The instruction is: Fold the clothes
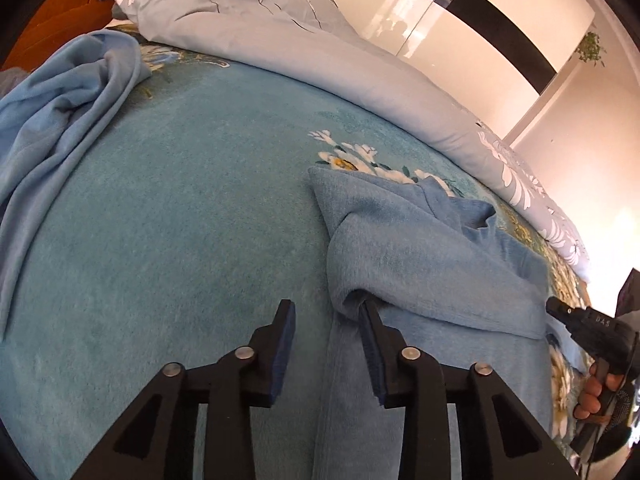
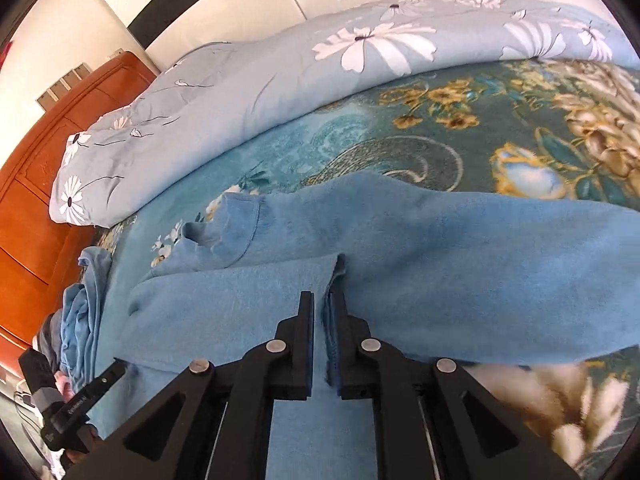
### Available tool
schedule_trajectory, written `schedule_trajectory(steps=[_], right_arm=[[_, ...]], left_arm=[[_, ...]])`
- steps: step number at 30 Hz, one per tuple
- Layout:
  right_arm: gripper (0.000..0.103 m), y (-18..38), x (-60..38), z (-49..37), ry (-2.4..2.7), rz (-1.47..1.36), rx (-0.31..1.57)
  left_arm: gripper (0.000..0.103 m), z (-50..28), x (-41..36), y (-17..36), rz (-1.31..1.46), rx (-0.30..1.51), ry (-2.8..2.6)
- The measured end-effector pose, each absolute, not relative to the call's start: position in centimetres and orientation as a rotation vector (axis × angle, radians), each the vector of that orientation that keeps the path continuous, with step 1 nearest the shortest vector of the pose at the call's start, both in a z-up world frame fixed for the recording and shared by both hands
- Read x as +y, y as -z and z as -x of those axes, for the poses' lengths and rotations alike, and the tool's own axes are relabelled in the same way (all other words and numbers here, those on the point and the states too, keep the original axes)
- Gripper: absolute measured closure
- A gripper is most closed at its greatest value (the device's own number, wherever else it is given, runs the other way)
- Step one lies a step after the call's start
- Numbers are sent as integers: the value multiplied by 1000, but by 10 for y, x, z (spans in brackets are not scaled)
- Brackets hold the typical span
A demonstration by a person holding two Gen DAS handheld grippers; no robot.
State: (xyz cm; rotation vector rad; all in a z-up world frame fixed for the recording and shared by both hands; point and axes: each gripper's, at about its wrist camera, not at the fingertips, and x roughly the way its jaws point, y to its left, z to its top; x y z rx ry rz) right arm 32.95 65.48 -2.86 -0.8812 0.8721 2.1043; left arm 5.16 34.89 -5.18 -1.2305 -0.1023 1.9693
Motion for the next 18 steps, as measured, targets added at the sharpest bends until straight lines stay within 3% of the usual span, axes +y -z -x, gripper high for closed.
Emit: schedule_trajectory(steps=[5,13,18], right_arm=[[90,14,663,-406,-1846,739,841],[66,35,689,-465,-1513,574,983],[66,40,695,-476,-1392,510,1024]], left_arm=[[49,-60,320,36,1181,-221,-2034],[46,-63,309,27,1189,-472,-2050],[46,-64,320,18,1178,-327,-2044]])
